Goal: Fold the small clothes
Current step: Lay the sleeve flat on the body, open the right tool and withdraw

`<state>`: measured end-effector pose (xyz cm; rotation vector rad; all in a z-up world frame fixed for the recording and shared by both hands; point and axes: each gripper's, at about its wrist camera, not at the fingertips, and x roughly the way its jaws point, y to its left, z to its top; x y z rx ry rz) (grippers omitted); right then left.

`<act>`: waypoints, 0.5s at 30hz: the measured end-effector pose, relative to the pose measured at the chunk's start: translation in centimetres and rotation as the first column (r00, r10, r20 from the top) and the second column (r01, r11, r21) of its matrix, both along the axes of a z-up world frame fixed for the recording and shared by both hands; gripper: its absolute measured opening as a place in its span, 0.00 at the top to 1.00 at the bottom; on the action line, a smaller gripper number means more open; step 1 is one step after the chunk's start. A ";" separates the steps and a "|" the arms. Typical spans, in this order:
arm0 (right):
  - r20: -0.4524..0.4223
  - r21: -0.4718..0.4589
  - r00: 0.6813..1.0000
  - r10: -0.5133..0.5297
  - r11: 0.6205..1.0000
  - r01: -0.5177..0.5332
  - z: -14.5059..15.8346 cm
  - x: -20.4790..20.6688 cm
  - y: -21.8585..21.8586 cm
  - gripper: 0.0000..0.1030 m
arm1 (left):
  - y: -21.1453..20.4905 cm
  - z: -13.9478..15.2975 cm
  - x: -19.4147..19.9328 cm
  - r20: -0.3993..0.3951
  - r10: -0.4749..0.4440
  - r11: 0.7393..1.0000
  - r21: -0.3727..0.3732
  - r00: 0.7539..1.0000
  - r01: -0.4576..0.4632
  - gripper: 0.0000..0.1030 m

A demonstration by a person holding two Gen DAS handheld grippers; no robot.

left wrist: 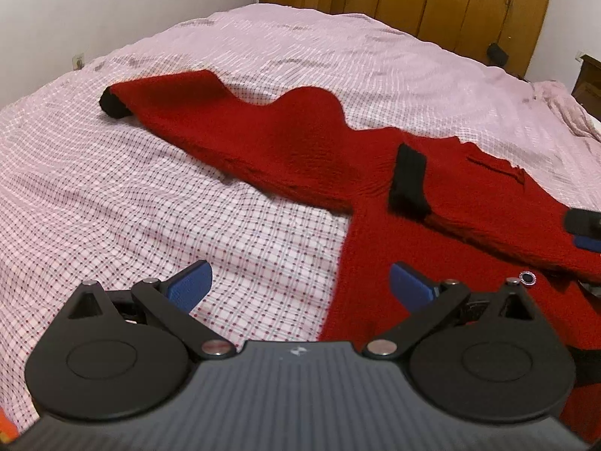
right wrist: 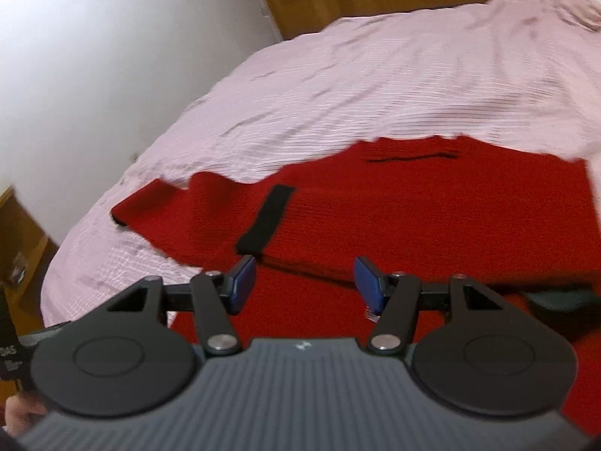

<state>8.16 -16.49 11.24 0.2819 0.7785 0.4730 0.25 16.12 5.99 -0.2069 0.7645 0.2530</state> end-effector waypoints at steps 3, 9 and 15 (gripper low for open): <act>-0.005 -0.017 0.999 -0.033 0.999 0.033 1.0 -1.3 -2.2 0.41 | -0.3 0.5 -0.1 0.007 -0.018 1.000 0.012 1.000 0.018 0.00; -0.030 -0.071 0.998 -0.049 0.996 0.047 1.7 -3.5 -4.8 0.41 | -0.2 0.9 0.3 -0.002 -0.038 0.997 0.062 0.999 0.038 0.00; -0.041 -0.149 0.989 -0.144 0.979 0.136 -2.5 -5.4 -6.6 0.41 | 1.4 1.1 1.3 -0.018 -0.030 0.995 0.099 0.999 0.031 0.00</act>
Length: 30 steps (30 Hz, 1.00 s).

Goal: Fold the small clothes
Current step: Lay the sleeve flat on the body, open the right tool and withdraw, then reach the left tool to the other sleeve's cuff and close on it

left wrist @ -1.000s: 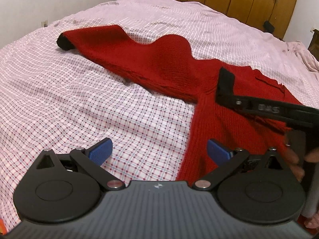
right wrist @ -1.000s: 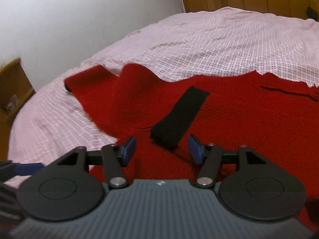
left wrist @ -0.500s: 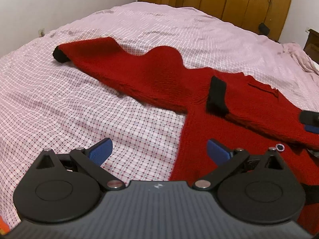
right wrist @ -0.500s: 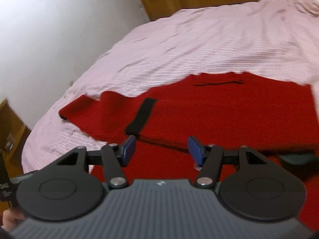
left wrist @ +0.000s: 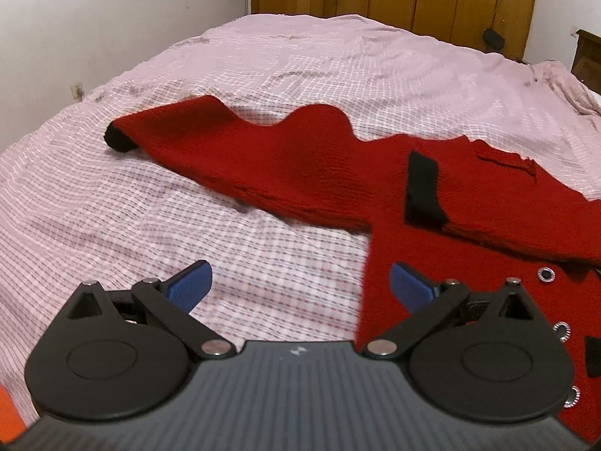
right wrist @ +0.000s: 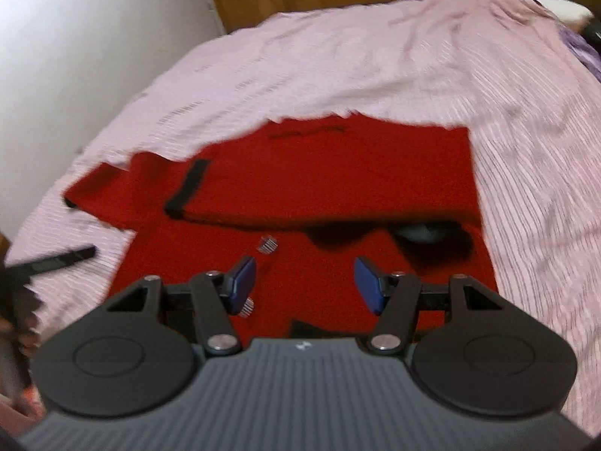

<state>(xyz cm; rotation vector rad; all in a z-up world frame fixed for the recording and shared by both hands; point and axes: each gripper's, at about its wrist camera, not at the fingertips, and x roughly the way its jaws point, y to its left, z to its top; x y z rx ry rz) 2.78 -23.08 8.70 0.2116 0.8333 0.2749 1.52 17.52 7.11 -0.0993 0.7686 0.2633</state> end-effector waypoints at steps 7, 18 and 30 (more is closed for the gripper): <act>-0.022 -0.008 0.993 -0.115 0.993 0.115 -4.7 -1.2 -0.6 0.42 | 3.4 0.7 1.6 0.014 0.045 0.999 0.012 0.999 -0.046 0.00; 0.067 -0.052 0.991 -0.112 0.992 0.116 -6.4 -1.8 0.3 0.34 | 10.8 -0.9 6.9 0.055 0.223 0.973 0.038 0.973 -0.226 0.00; 0.110 -0.058 0.987 -0.119 0.990 0.126 -7.4 -1.6 0.6 0.29 | 17.3 -6.3 12.4 0.014 0.400 0.903 -0.175 0.916 -0.392 0.00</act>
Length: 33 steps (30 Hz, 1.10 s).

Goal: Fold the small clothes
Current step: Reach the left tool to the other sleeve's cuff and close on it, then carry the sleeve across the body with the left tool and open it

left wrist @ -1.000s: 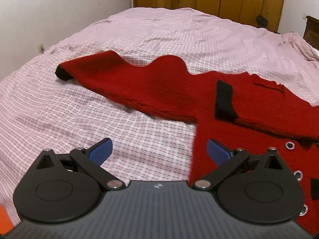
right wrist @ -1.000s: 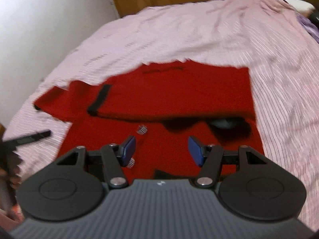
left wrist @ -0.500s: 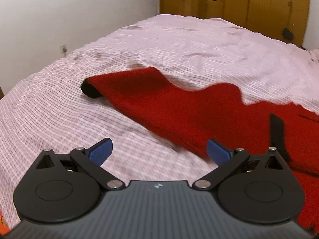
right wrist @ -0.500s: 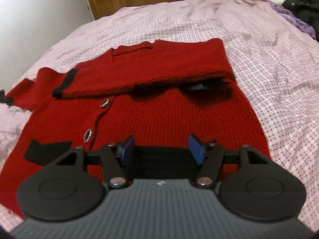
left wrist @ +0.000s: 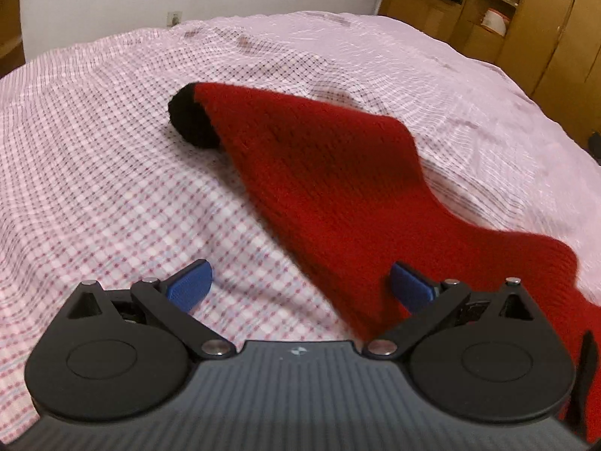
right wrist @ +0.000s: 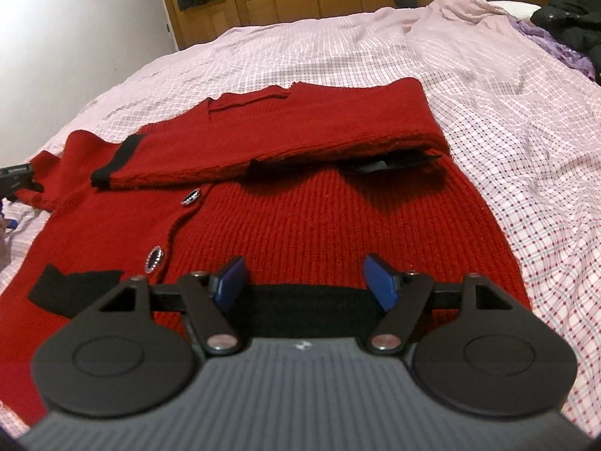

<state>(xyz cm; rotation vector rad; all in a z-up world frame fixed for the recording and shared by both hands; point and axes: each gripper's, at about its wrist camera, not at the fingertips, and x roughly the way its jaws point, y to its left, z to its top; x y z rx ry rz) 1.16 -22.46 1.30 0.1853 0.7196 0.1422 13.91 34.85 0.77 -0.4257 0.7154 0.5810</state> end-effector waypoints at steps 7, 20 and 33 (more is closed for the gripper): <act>0.000 0.021 1.000 0.006 1.000 -0.006 -0.3 0.2 0.0 0.23 | 0.3 -0.4 2.9 -0.033 0.033 0.997 0.066 0.999 -0.030 0.00; 0.009 0.028 1.000 0.023 0.999 -0.024 -0.5 -0.1 0.1 0.18 | -2.1 2.9 0.8 0.154 -0.136 0.980 0.168 0.979 0.110 0.84; 0.006 0.074 1.000 0.020 0.997 -0.021 0.0 -0.2 -0.8 0.18 | -10.3 10.1 -2.3 0.389 -0.397 0.917 0.148 0.831 0.369 0.86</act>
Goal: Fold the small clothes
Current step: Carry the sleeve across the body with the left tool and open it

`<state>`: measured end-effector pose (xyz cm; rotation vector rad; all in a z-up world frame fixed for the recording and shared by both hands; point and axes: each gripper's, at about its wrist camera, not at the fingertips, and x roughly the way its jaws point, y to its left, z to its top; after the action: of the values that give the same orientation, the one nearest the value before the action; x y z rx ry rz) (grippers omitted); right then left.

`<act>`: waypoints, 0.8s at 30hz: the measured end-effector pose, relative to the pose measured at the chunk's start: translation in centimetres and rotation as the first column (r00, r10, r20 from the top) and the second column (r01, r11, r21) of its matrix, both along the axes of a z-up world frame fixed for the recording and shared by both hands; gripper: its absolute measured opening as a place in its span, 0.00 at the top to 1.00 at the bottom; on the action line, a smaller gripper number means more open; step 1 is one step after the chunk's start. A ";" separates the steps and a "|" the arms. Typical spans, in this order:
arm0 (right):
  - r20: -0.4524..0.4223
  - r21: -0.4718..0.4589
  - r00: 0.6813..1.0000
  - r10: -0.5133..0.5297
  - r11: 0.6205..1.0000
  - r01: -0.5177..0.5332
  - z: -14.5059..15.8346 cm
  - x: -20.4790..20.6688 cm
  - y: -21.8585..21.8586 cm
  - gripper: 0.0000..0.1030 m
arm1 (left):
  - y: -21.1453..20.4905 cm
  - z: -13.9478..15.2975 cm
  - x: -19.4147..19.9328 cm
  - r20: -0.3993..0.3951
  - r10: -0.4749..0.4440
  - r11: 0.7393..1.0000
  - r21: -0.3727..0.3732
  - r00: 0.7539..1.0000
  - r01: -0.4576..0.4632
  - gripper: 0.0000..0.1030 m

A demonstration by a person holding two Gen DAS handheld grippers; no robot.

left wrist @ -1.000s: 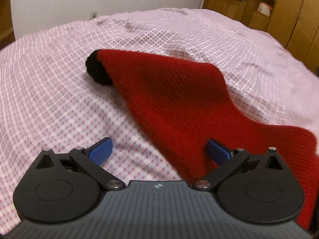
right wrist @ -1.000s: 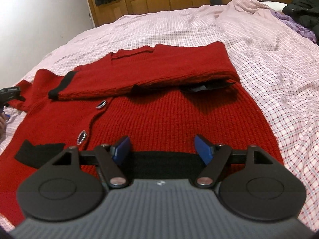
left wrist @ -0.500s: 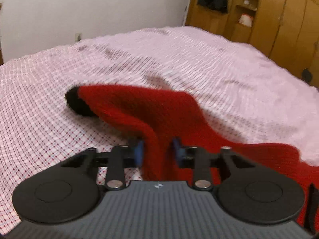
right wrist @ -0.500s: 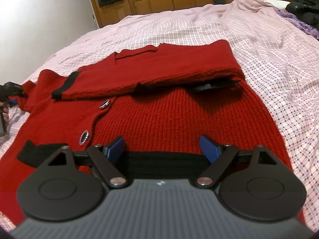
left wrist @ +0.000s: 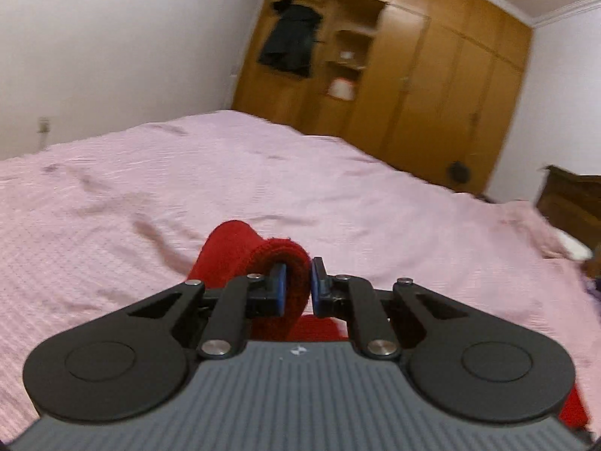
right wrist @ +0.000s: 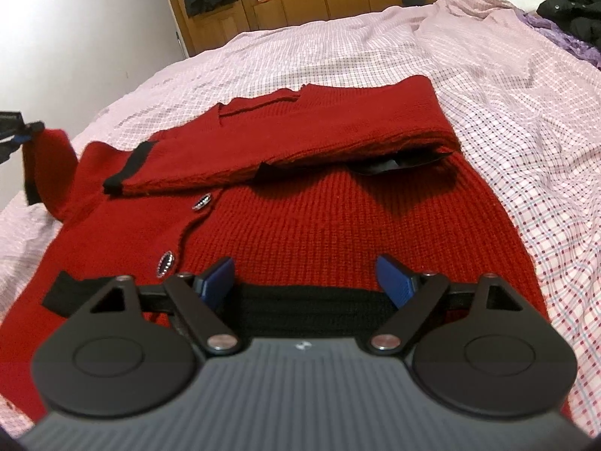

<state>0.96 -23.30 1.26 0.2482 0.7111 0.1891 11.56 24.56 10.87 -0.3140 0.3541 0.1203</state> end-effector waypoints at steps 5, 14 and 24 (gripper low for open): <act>0.005 0.030 1.000 -0.005 1.000 0.005 0.0 -0.1 -0.4 0.19 | -5.2 2.0 -0.8 0.053 -0.128 0.992 -0.010 0.990 0.128 0.86; 0.011 0.073 1.000 -0.013 0.997 0.012 -0.1 -0.2 -0.9 0.20 | -16.2 1.8 -0.6 0.043 -0.330 0.944 0.012 0.943 0.330 0.86; 0.023 0.112 1.000 -0.008 0.994 0.005 -0.3 -0.5 -1.6 0.20 | -23.6 -5.6 2.3 -0.168 -0.401 0.916 -0.047 0.901 0.399 0.86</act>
<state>0.48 -24.87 0.95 0.3553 0.6773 0.2257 13.87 0.94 5.23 -0.2361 0.5872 -0.2617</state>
